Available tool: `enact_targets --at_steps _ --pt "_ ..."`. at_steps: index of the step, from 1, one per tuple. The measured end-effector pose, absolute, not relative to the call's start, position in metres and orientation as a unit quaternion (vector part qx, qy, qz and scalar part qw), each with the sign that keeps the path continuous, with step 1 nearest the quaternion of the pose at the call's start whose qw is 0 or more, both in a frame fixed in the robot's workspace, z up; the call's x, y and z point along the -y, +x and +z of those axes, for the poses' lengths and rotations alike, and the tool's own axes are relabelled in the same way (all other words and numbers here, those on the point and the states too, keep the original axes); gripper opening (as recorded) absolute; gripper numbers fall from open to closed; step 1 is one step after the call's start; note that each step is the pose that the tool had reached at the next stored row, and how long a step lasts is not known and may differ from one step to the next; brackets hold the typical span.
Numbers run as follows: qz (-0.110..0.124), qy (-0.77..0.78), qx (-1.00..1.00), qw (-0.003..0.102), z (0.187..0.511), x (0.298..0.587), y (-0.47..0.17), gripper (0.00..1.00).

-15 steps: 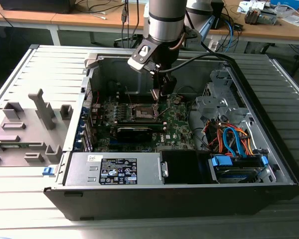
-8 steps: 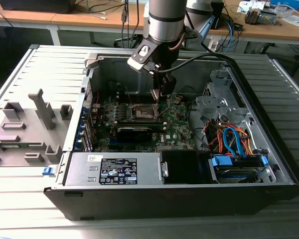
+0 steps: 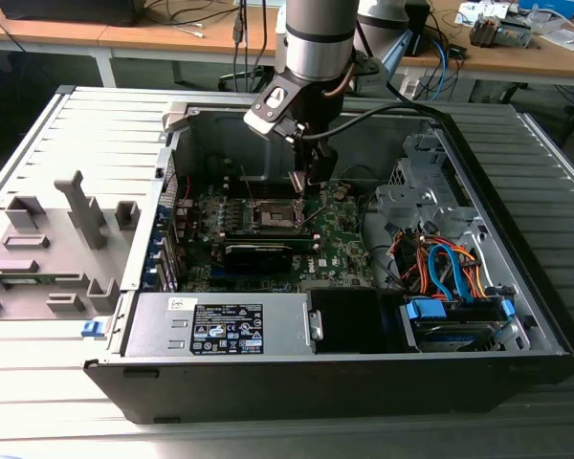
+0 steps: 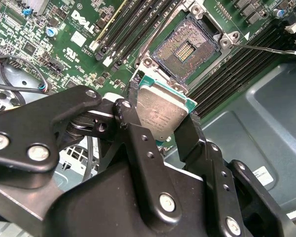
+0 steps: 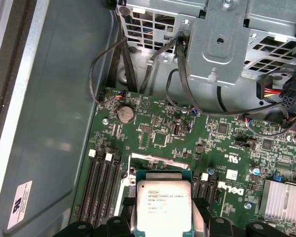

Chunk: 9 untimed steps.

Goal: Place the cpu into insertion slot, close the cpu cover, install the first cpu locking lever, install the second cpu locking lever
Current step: 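Place the cpu into insertion slot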

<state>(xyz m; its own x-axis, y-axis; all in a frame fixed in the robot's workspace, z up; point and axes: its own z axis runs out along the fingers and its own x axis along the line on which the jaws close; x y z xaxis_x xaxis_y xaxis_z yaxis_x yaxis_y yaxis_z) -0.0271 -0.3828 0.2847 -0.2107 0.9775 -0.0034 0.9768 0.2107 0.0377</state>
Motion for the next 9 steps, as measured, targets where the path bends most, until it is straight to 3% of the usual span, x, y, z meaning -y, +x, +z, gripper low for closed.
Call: enact_targets --at_steps 9 --pt "0.014 0.633 -0.774 0.013 0.2844 0.3828 -0.0271 0.54"
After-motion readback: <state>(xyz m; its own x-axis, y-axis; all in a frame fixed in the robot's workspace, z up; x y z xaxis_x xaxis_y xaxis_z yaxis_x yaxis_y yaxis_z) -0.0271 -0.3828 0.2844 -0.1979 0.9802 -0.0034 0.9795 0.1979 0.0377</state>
